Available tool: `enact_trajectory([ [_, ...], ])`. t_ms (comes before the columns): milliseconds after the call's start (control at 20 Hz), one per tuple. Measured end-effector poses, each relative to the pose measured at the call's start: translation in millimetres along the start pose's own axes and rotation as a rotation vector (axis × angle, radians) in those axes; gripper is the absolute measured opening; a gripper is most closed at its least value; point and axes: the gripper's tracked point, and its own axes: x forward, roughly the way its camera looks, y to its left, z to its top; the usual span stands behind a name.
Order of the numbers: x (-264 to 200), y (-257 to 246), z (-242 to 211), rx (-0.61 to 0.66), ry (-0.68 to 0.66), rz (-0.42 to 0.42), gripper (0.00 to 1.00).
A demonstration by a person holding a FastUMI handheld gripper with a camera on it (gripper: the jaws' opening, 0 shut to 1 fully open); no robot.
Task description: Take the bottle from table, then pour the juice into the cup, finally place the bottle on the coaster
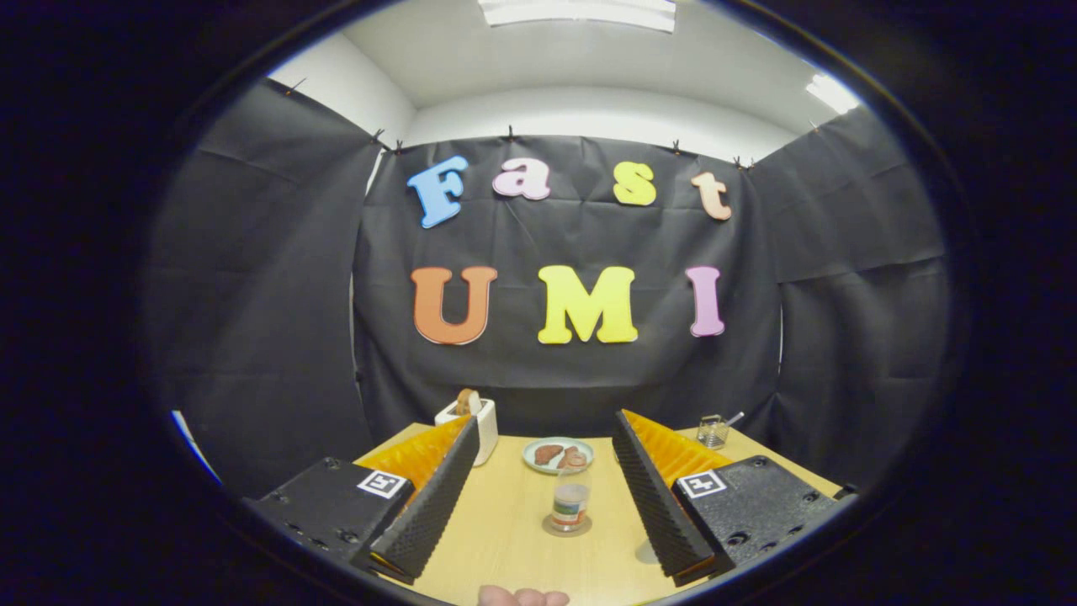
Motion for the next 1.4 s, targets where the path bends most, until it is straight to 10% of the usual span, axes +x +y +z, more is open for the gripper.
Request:
enact_trajectory([
  [700,-71.8,15.2,-22.7,0.007,-0.003,0.139,1.00],
  [1400,-76.3,62.5,-28.9,0.029,-0.021,0.460,1.00],
])
